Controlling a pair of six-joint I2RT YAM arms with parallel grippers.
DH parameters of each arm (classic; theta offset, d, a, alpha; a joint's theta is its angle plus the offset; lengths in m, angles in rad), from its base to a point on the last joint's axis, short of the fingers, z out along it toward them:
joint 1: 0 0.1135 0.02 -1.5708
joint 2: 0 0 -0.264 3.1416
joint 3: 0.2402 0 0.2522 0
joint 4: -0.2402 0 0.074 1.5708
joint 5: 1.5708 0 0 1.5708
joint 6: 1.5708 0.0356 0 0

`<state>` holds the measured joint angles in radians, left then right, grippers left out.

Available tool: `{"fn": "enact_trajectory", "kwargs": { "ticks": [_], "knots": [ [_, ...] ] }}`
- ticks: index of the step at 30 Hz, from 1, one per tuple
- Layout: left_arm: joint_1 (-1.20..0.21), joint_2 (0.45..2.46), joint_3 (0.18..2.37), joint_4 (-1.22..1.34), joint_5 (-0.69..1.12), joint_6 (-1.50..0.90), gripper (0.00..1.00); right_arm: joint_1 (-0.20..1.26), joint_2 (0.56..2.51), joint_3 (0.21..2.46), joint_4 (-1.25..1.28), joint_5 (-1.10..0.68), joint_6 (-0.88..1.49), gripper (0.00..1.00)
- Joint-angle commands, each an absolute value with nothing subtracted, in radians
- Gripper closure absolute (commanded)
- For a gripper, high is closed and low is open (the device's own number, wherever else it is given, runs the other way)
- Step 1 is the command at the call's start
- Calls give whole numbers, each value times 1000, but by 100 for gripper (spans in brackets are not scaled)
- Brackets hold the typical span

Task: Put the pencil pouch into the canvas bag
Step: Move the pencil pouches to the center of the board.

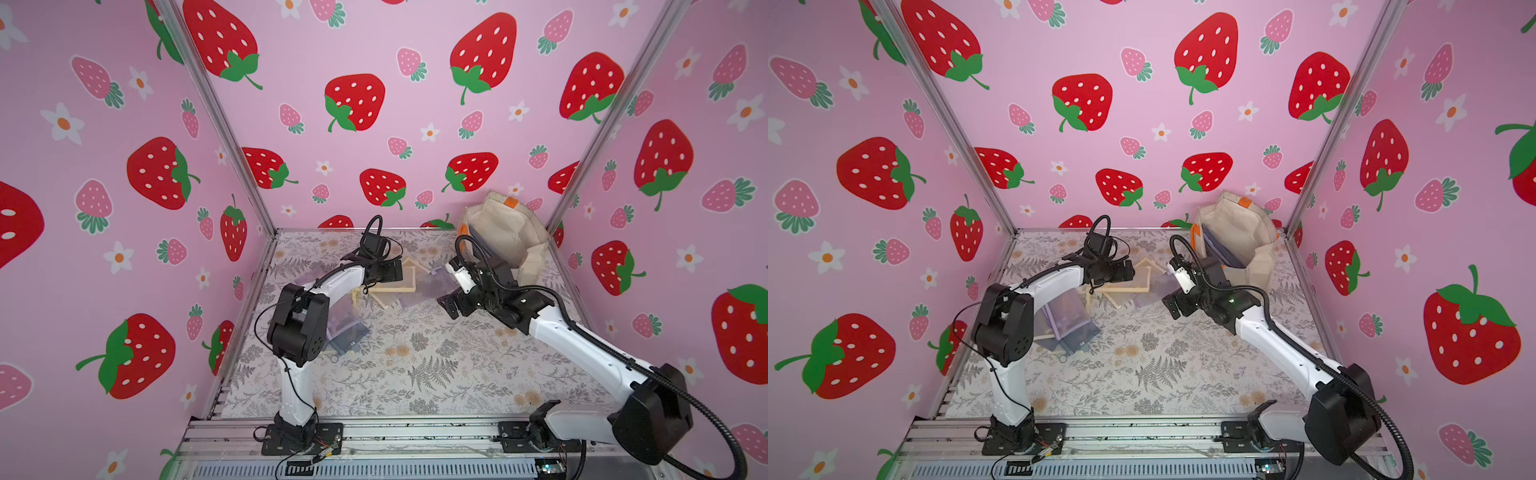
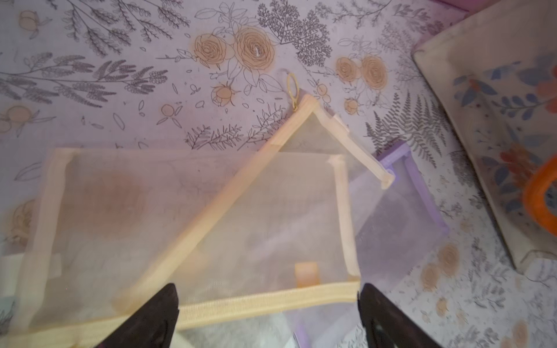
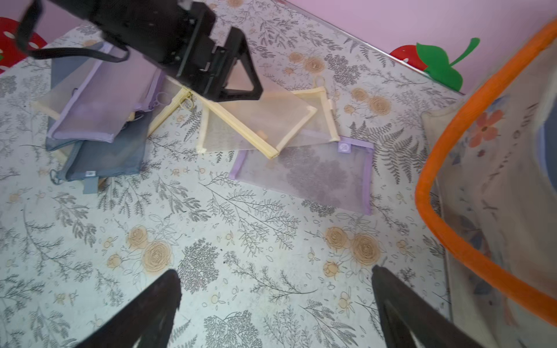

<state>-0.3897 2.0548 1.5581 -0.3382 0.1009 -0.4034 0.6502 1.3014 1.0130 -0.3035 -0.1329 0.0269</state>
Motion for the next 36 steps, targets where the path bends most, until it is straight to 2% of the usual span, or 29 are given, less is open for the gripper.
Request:
{"fn": "enact_trajectory", "kwargs": {
  "ticks": [1, 7, 13, 21, 26, 31, 36],
  "knots": [
    [-390, 2124, 1647, -411, 79, -381, 6, 663, 1299, 1003, -250, -177, 67, 1],
    [-407, 2158, 1587, -369, 125, -422, 7, 664, 1293, 992, -244, -152, 61, 1],
    [-443, 2103, 1407, -243, 241, -514, 7, 662, 1323, 970, -219, -148, 100, 1],
    [-559, 1961, 1107, -77, 282, -618, 7, 662, 1286, 849, -187, -128, 170, 1],
    [-678, 1841, 942, 15, 323, -724, 7, 661, 1236, 755, -180, -145, 206, 1],
    [-729, 1653, 912, -56, 335, -701, 7, 662, 1214, 669, -153, -189, 258, 1],
    [-650, 1602, 1007, -259, 239, -546, 7, 661, 1230, 603, -76, -265, 310, 0]
  ]
}}
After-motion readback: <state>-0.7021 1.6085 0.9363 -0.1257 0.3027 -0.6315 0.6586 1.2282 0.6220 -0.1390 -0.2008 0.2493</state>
